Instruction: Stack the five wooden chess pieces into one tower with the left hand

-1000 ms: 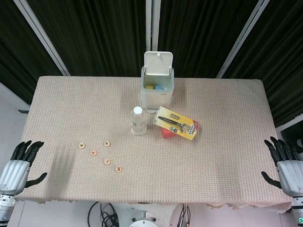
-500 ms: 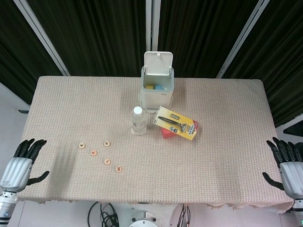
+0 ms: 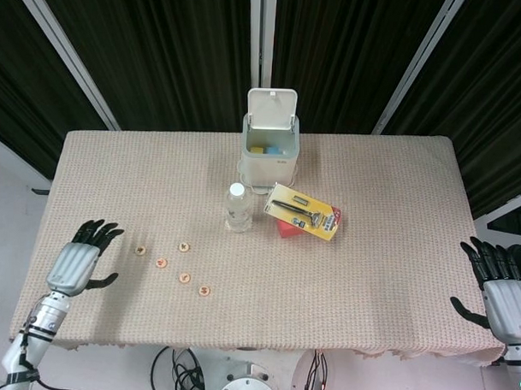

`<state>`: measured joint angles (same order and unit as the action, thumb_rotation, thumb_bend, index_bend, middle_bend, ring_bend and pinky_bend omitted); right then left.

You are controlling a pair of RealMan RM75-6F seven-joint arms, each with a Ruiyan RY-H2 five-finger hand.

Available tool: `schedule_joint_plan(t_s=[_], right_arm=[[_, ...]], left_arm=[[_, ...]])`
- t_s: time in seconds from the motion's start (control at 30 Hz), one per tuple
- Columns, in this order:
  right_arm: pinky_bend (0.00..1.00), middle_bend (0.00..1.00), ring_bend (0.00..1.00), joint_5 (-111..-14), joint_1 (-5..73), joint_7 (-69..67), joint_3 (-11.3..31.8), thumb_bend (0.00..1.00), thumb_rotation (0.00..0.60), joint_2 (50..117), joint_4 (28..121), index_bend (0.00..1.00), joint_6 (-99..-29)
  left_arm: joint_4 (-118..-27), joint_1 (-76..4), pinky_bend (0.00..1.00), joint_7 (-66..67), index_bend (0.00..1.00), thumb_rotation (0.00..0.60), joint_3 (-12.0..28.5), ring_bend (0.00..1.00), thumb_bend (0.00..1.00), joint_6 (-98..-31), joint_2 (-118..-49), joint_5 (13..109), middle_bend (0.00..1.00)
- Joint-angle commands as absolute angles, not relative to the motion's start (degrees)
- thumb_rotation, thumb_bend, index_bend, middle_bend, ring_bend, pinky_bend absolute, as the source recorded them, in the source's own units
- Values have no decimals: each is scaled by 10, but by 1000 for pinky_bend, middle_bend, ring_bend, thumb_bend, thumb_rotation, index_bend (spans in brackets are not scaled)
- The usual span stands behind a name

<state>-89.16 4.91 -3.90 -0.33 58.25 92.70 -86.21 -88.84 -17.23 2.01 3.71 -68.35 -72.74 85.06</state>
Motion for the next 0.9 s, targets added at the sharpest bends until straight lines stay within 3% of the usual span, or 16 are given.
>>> schedule_joint_plan(t_s=[0.03,0.53,0.9], right_arm=[[0,0,0,-890,48,-41,-1,156,600,585,928,0,-862],[0,0,0,-887,39,-46,4,158,600,586,930,0,-863],[0,0,0,-891,34,-57,5,160,600,583,928,0,-865]], left_arm=[[-858,-205,0,9,193,600,52,0,222,-644,-755,830,104],[-761,-248,0,-24,351,600,54,0,238,-588,-818,797,135],[-710,-260,0,-22,375,600,45,0,248,-570,-844,785,143]])
